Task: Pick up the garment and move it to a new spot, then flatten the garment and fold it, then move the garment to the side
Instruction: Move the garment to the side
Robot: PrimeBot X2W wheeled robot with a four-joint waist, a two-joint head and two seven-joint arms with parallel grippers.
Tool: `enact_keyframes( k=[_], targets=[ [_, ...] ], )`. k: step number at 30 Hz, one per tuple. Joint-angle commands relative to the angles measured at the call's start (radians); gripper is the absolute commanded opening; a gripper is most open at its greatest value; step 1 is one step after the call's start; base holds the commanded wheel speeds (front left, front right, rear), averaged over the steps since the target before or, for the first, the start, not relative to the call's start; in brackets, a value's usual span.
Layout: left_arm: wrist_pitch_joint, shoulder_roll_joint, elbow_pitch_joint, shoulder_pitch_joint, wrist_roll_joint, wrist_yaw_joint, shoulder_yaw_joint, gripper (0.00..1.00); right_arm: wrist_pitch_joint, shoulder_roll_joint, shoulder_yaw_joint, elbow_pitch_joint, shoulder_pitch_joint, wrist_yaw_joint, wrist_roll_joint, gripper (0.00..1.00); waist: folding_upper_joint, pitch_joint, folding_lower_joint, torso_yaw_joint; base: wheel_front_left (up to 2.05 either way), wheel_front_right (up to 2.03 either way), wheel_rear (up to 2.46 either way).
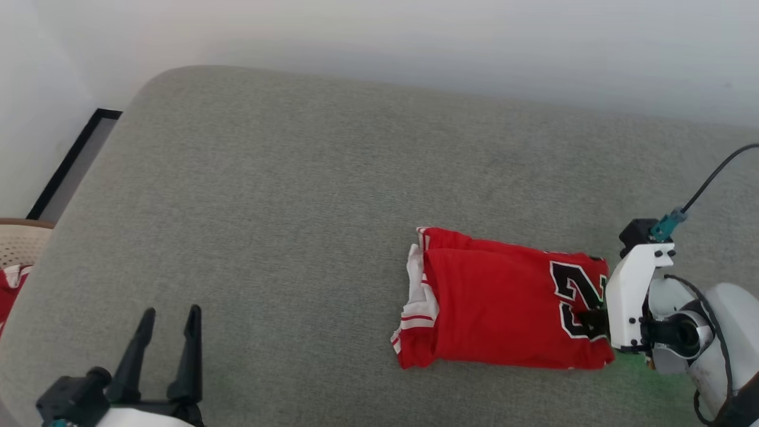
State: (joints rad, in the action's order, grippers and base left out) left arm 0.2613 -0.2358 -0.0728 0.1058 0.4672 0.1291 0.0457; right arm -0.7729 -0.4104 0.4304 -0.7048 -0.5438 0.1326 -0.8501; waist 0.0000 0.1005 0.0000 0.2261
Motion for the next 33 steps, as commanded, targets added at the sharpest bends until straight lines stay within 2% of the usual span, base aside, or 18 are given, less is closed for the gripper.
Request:
enact_keyframes(
  k=[1,15,25,33],
  targets=[
    [0.005,-0.005,0.006,-0.017,0.001,0.001,-0.007,1.0,0.01,-0.005,0.003,0.005,-0.006,-0.004,0.004,0.0,0.0,0.004,0.0,-0.014,0.0,0.0,0.0],
    [0.005,-0.028,0.04,-0.113,-0.035,0.001,0.018,1.0,0.104,-0.137,-0.014,0.148,-0.092,-0.003,0.09,0.0,0.0,0.049,0.0,-0.175,0.0,0.0,0.0],
    [0.005,-0.044,0.043,-0.242,-0.054,0.001,0.104,1.0,0.201,-0.213,-0.08,0.142,-0.179,-0.003,0.21,0.0,0.0,0.116,0.0,-0.286,0.0,0.0,0.0],
    [0.005,-0.066,0.03,-0.37,-0.053,0.001,0.216,1.0,0.296,-0.251,-0.159,0.06,-0.262,-0.003,0.321,0.0,0.0,0.181,0.0,-0.351,0.0,0.0,0.0]
  ],
)
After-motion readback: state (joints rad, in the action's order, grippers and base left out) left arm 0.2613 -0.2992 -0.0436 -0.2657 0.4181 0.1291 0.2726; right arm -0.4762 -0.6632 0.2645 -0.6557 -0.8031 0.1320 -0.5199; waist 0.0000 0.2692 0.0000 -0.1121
